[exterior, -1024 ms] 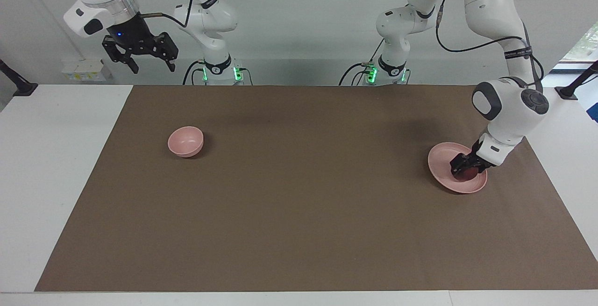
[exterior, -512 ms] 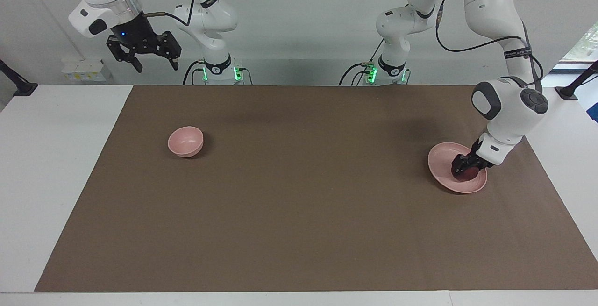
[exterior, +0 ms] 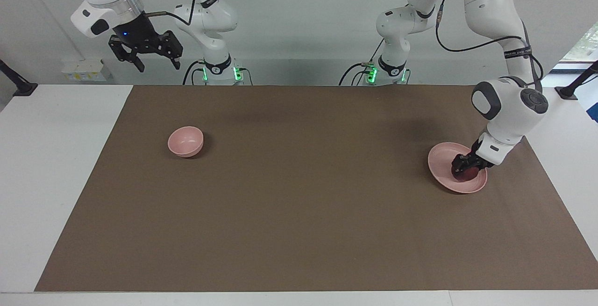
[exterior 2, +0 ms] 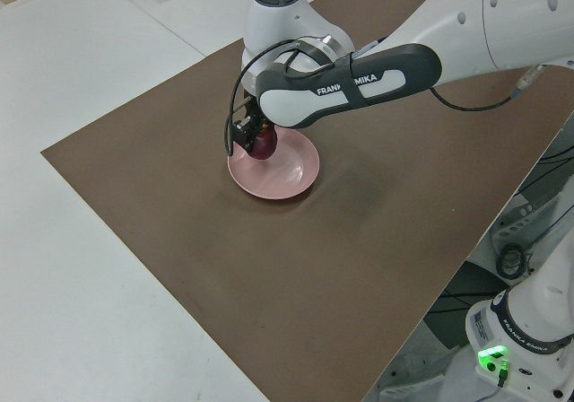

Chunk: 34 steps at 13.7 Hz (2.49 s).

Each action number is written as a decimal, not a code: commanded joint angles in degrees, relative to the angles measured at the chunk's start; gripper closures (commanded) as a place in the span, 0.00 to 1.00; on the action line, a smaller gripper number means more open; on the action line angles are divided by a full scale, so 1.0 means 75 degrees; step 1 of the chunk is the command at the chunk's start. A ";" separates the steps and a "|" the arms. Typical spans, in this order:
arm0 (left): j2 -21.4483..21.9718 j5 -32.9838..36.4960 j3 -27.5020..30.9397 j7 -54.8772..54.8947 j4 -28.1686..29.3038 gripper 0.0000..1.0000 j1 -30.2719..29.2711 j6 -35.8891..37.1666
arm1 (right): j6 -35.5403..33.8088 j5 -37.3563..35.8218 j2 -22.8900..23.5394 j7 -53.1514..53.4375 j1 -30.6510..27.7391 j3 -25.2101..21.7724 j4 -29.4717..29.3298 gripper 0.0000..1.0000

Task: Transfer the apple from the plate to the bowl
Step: 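Close the left gripper on the red apple, then lift the apple with the left gripper while the right gripper approaches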

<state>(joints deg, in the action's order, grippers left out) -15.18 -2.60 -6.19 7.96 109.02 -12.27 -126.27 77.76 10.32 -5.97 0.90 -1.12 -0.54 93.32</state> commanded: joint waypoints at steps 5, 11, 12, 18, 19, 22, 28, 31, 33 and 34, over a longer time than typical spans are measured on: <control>0.0874 -0.3095 0.0052 0.0239 -0.1728 1.00 -0.0004 0.3813 | 0.0449 0.1083 -0.0353 0.1470 0.0020 0.0036 0.0694 0.00; 0.1133 -0.6003 0.0052 0.0181 -0.1576 1.00 -0.0039 0.4835 | 0.1138 0.3286 -0.0329 0.3859 0.0288 0.0130 0.1327 0.00; 0.1157 -0.6272 0.0029 0.0169 -0.1518 1.00 -0.0028 0.4917 | 0.1384 0.3497 -0.0329 0.4490 0.0464 0.0130 0.1339 0.00; 0.1496 -0.8077 0.0028 0.0251 -0.1026 1.00 0.0042 0.5468 | 0.2171 0.4833 -0.0095 0.6648 0.0992 0.0130 0.1410 0.00; 0.1578 -0.8323 0.0028 0.0263 -0.0920 1.00 0.0147 0.5434 | 0.2404 0.4859 -0.0083 0.7140 0.1028 0.0142 0.1398 0.00; 0.1778 -0.8770 0.0028 0.0321 -0.0627 1.00 0.0733 0.5258 | 0.2803 0.4894 0.0069 0.8267 0.1344 0.0142 0.1211 0.00; 0.2211 -0.8771 0.0040 0.0216 0.0006 1.00 0.2502 0.3711 | 0.3260 0.4777 0.0140 0.9160 0.2093 0.0142 0.1140 0.00; 0.2223 -0.8934 0.0005 0.0204 0.0006 1.00 0.2691 0.3699 | 0.3261 0.4765 0.0151 0.9685 0.2223 0.0142 0.1175 0.00; 0.2270 -0.9052 -0.0007 0.0111 0.0018 1.00 0.2703 0.3722 | 0.3285 0.4765 0.0233 1.0481 0.2352 0.0153 0.1187 0.00; 0.2328 -0.9110 -0.0007 0.0041 0.0018 1.00 0.2703 0.3722 | 0.3354 0.4765 0.0326 1.0891 0.2434 0.0154 0.1175 0.00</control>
<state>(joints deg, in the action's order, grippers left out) -0.40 -69.00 -7.02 9.05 106.89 7.15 -97.49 101.65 45.74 -4.94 77.76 16.36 0.43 102.74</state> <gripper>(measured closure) 0.308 0.000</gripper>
